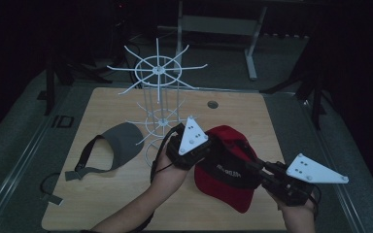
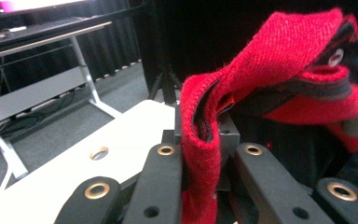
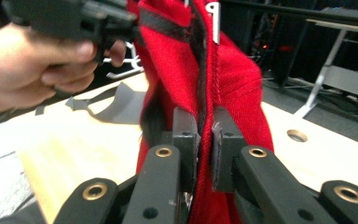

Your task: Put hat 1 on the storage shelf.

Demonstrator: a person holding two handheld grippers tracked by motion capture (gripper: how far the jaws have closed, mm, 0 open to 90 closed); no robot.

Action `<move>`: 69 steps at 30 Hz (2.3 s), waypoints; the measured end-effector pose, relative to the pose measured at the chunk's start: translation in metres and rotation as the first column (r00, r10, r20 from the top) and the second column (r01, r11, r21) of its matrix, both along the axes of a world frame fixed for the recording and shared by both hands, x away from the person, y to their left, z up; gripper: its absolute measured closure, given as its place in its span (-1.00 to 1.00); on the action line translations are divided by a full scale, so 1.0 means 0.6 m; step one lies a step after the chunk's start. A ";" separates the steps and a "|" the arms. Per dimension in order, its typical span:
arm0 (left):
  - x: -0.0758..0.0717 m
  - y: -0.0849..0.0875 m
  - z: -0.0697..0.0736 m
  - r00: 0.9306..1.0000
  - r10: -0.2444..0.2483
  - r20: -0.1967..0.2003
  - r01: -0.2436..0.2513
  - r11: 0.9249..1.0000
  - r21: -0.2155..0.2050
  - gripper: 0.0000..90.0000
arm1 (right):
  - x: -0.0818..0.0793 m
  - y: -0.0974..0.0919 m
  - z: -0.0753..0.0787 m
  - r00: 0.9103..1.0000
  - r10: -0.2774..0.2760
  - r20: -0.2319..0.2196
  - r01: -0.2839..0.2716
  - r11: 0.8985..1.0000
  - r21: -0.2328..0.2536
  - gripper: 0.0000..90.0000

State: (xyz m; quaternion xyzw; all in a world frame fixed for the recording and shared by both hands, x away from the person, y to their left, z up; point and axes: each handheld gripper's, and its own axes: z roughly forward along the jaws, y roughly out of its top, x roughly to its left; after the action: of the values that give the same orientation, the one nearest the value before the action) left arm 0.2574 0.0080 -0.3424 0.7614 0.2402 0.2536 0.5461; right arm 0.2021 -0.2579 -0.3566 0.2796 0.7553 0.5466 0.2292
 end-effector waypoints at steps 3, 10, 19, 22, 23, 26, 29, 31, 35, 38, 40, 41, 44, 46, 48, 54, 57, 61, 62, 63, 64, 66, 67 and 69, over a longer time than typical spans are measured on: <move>-0.007 0.000 0.003 1.000 -0.022 0.011 0.022 1.000 0.001 0.91 | -0.008 0.003 -0.009 1.000 0.016 0.005 -0.016 1.000 -0.021 0.83; -0.007 0.006 0.002 0.999 -0.048 0.009 0.048 0.999 -0.015 0.90 | -0.015 0.006 -0.018 0.997 0.072 -0.017 -0.073 0.997 -0.003 0.54; -0.009 0.020 -0.003 0.991 -0.130 0.034 0.131 0.991 -0.012 0.90 | -0.021 0.005 -0.005 0.987 0.157 0.021 -0.157 0.988 0.005 0.14; -0.007 0.025 -0.004 0.988 -0.150 0.029 0.150 0.989 -0.008 0.90 | -0.013 -0.001 -0.003 0.990 0.141 0.025 -0.141 0.990 0.007 0.13; -0.005 0.029 -0.004 0.987 -0.159 0.020 0.159 0.987 0.000 0.90 | -0.013 -0.001 -0.003 0.990 0.141 0.025 -0.141 0.990 0.007 0.13; -0.001 0.038 -0.004 0.984 -0.180 0.007 0.180 0.983 0.022 0.90 | -0.002 -0.005 0.001 0.990 0.134 0.036 -0.134 0.991 -0.010 0.13; 0.001 0.047 -0.005 0.977 -0.215 0.000 0.215 0.976 0.016 0.90 | 0.017 -0.002 0.002 0.990 0.142 0.022 -0.142 0.989 -0.029 0.14; -0.002 0.054 -0.004 0.968 -0.253 0.006 0.253 0.967 0.011 0.90 | 0.026 0.001 0.001 0.988 0.155 0.017 -0.154 0.987 -0.043 0.19; -0.006 0.057 0.001 0.956 -0.292 -0.006 0.293 0.956 0.001 0.90 | 0.031 0.009 -0.001 0.981 0.194 0.025 -0.192 0.980 -0.042 0.21; -0.011 0.051 0.004 0.946 -0.324 -0.005 0.324 0.946 -0.004 0.90 | 0.029 0.017 -0.001 0.975 0.220 0.039 -0.217 0.974 -0.062 0.29; -0.011 0.049 0.005 0.946 -0.324 -0.004 0.324 0.946 -0.003 0.90 | 0.028 0.019 0.000 0.972 0.230 0.045 -0.227 0.971 -0.069 0.31; -0.011 0.047 0.005 0.946 -0.323 -0.004 0.323 0.946 -0.003 0.90 | 0.027 0.024 0.002 0.966 0.252 0.051 -0.248 0.965 -0.082 0.39; -0.008 0.048 0.006 0.947 -0.320 -0.006 0.320 0.947 -0.011 0.90 | 0.027 0.029 0.004 0.959 0.278 0.063 -0.270 0.957 -0.103 0.56; -0.007 0.049 0.007 0.949 -0.316 -0.007 0.316 0.949 -0.013 0.89 | 0.027 0.032 0.005 0.954 0.295 0.061 -0.287 0.951 -0.115 0.75; -0.005 0.051 0.007 0.950 -0.312 -0.005 0.311 0.950 -0.014 0.89 | 0.027 0.033 0.006 0.950 0.305 0.061 -0.296 0.947 -0.122 0.82; 0.001 0.059 0.000 0.951 -0.308 -0.018 0.307 0.951 -0.025 0.89 | 0.024 0.038 0.011 0.954 0.296 0.053 -0.291 0.953 -0.089 0.97; 0.004 0.063 -0.003 0.946 -0.321 -0.029 0.321 0.947 -0.031 0.89 | 0.022 0.036 0.015 0.950 0.307 0.053 -0.304 0.950 -0.070 0.98; 0.004 0.059 -0.006 0.941 -0.338 -0.024 0.338 0.941 -0.023 0.88 | 0.015 0.030 0.027 0.961 0.272 0.057 -0.271 0.962 -0.030 0.98; 0.004 0.057 -0.006 0.939 -0.343 -0.027 0.342 0.939 -0.025 0.88 | 0.015 0.027 0.030 0.964 0.261 0.055 -0.261 0.965 -0.017 0.98; 0.005 0.056 -0.006 0.937 -0.347 -0.027 0.347 0.938 -0.023 0.87 | 0.015 0.025 0.031 0.967 0.251 0.053 -0.250 0.968 -0.009 0.98; 0.005 0.055 -0.007 0.936 -0.351 -0.028 0.351 0.936 -0.020 0.87 | 0.015 0.024 0.032 0.970 0.237 0.049 -0.237 0.972 -0.005 0.98; 0.005 0.053 -0.008 0.933 -0.359 -0.030 0.358 0.933 -0.020 0.84 | 0.016 0.021 0.033 0.977 0.208 0.051 -0.208 0.978 -0.010 0.98; 0.005 0.053 -0.008 0.932 -0.360 -0.032 0.360 0.933 -0.018 0.80 | 0.018 0.019 0.033 0.979 0.199 0.046 -0.198 0.980 -0.005 0.98; 0.005 0.053 -0.009 0.929 -0.366 -0.042 0.366 0.930 -0.018 0.67 | 0.020 0.015 0.033 0.981 0.187 0.046 -0.187 0.982 -0.010 0.98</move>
State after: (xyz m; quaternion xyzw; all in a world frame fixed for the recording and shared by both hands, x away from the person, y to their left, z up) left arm 0.2603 0.0400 -0.3478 0.7956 0.1076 0.1289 0.5821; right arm 0.2140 -0.2489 -0.3371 0.1939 0.7742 0.5701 0.1952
